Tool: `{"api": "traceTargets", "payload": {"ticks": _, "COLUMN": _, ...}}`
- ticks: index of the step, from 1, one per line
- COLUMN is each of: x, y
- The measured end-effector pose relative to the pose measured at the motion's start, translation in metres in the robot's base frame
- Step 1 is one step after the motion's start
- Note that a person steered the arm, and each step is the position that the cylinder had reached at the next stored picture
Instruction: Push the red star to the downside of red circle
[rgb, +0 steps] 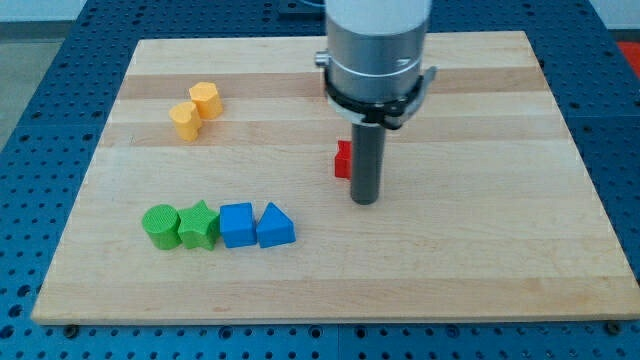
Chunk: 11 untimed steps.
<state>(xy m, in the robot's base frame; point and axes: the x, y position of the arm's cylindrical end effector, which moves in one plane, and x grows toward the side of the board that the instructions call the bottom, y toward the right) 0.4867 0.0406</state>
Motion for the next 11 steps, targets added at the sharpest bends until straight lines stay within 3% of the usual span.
{"api": "traceTargets", "payload": {"ticks": 5, "x": -0.028, "y": -0.029}}
{"api": "traceTargets", "payload": {"ticks": 9, "x": -0.074, "y": -0.038}}
{"api": "traceTargets", "payload": {"ticks": 10, "x": -0.045, "y": -0.021}}
{"api": "traceTargets", "payload": {"ticks": 11, "x": -0.045, "y": -0.004}}
